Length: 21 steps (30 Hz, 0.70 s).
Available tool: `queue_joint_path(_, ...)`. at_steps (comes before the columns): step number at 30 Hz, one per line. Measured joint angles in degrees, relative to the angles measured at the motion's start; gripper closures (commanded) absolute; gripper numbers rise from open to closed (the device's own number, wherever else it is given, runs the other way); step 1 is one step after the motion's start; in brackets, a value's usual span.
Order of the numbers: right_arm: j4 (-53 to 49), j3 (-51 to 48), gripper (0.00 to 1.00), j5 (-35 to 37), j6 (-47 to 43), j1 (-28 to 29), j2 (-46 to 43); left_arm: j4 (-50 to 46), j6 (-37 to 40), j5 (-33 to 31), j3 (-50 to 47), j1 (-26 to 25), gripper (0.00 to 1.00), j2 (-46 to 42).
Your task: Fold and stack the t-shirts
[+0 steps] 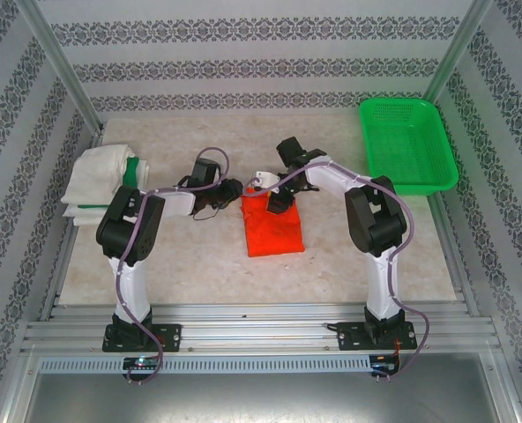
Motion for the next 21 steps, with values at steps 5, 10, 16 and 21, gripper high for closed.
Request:
queue_joint_path(5,-3.3,0.66,0.84,-1.64,-1.9,0.04,0.0,-0.24,0.02,1.86,1.9,0.0,0.77,2.25)
queue_joint_path(10,-6.62,1.18,1.0,-2.99,-2.78,0.02,0.0,0.35,-0.46,3.85,2.4,0.26,0.97,3.78)
queue_joint_path(16,-7.85,0.46,1.0,-4.11,-3.43,0.02,-1.25,0.42,-0.11,4.92,2.47,0.31,1.0,4.09)
queue_joint_path(21,-7.54,-0.83,1.0,-4.52,-3.37,0.02,-4.52,0.37,1.22,5.11,2.47,0.31,1.0,4.11)
